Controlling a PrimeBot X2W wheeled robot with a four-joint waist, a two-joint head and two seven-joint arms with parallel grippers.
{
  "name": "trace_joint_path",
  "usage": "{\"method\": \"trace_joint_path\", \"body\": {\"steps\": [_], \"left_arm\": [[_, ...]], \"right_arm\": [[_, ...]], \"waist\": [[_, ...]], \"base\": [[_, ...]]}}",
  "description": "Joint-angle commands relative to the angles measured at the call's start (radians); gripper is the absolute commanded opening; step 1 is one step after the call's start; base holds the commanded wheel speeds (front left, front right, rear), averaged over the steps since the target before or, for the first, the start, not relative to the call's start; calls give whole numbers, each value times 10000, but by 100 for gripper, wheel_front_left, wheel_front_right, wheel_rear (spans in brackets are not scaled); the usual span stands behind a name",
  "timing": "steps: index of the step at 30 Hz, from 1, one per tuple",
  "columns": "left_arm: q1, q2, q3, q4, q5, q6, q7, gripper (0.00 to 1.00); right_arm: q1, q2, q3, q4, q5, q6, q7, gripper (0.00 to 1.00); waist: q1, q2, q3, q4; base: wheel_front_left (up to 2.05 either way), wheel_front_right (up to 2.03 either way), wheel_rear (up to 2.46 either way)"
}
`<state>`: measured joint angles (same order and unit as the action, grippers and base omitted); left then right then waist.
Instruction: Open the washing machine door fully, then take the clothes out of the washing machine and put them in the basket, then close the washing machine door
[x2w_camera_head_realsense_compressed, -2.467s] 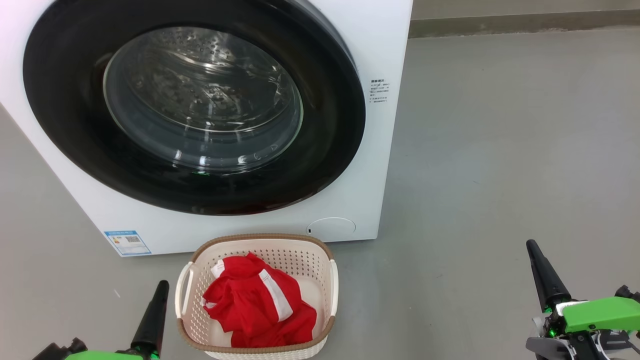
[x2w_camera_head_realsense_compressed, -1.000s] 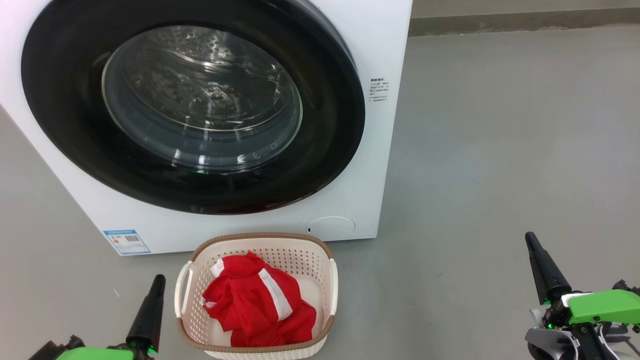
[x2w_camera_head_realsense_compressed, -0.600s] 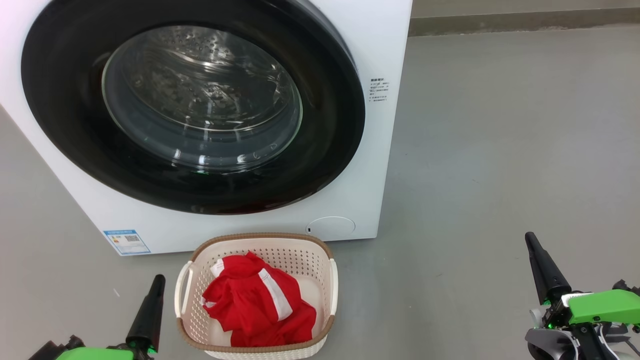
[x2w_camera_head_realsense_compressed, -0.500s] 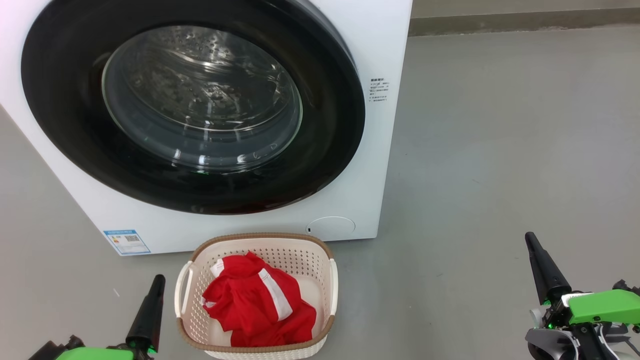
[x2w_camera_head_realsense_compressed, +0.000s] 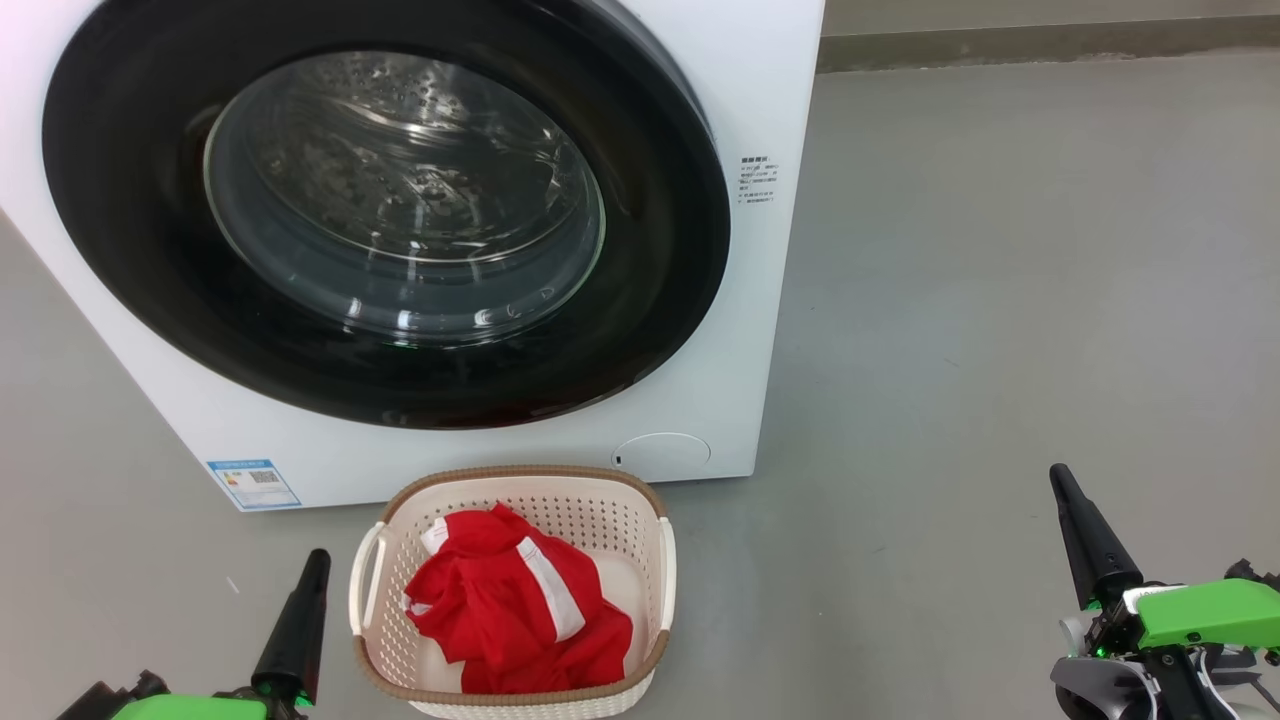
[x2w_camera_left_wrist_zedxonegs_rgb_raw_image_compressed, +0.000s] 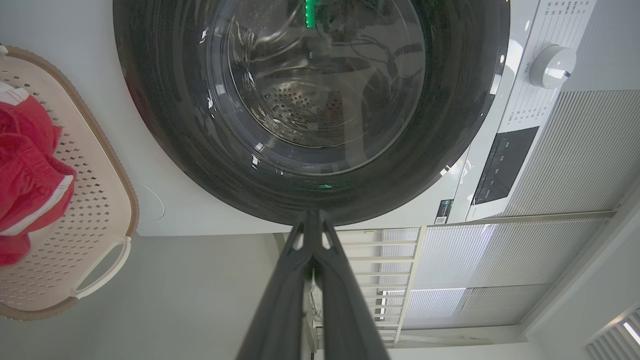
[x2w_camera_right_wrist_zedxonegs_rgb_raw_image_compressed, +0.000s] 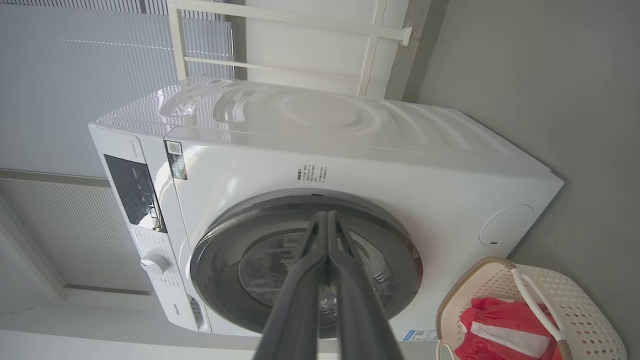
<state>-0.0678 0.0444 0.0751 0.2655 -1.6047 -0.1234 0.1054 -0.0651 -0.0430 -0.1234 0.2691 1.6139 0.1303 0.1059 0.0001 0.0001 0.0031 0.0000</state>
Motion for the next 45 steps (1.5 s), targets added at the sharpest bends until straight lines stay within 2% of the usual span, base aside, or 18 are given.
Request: {"method": "trace_joint_path", "body": {"steps": [1, 45], "left_arm": [[-400, 83, 363, -203, -59, -73, 59, 0], [-401, 71, 381, -203, -44, -73, 73, 0]], "right_arm": [[-424, -114, 147, -246, -11, 4, 32, 0], [-427, -93, 116, -245, -36, 4, 56, 0]], "waist": [[0, -1, 0, 0], [0, -1, 0, 0]], "base": [[0, 0, 0], [0, 0, 0]]}}
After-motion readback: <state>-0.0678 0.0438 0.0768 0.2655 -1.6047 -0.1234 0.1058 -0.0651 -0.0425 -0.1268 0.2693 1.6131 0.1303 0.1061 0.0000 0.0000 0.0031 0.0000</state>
